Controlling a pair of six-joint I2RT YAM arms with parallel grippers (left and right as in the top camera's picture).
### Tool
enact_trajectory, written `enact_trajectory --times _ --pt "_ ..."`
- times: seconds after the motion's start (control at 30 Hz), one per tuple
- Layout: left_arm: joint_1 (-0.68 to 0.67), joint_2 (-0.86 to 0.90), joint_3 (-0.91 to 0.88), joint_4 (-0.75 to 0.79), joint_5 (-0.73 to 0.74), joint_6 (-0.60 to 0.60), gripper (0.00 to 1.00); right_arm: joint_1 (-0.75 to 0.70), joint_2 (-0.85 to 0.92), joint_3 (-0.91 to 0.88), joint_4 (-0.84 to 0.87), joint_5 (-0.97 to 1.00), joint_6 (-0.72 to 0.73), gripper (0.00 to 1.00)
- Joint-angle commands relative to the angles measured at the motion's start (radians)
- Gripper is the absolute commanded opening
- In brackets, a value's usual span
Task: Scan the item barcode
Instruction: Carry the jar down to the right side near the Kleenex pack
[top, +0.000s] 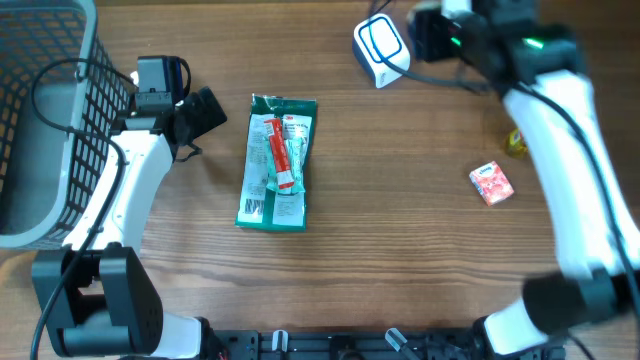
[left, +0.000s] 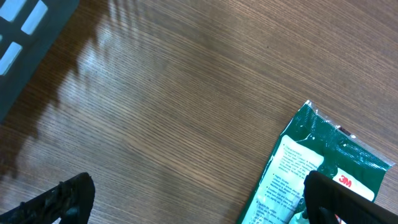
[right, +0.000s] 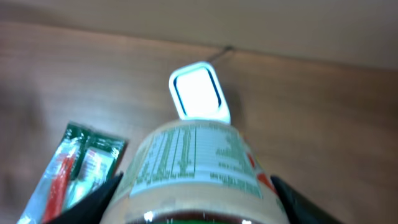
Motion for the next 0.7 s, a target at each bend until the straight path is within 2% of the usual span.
enact_trajectory --times 0.0,0.1,0.2,0.37,0.5,0.67 --pt "0.003 -0.012 0.013 0.0 0.005 0.005 1.0 -0.004 0.016 -0.015 -0.232 0.027 0.085 0.18" --pt "0.003 -0.012 0.013 0.001 0.005 0.005 1.0 -0.004 0.018 -0.107 -0.339 0.026 0.148 0.19" --pt "0.003 -0.012 0.013 0.0 0.005 0.005 1.0 -0.004 0.018 -0.283 -0.288 0.026 0.195 0.2" --pt "0.003 -0.012 0.013 0.001 0.005 0.005 1.0 -0.004 0.018 -0.576 0.013 0.027 0.222 0.22" --pt "0.003 -0.012 0.013 0.0 0.005 0.005 1.0 -0.004 0.018 -0.745 0.296 0.175 0.221 0.22" --pt "0.003 -0.012 0.013 0.001 0.005 0.005 1.0 -0.004 0.019 -0.818 0.391 0.278 0.22 0.28"
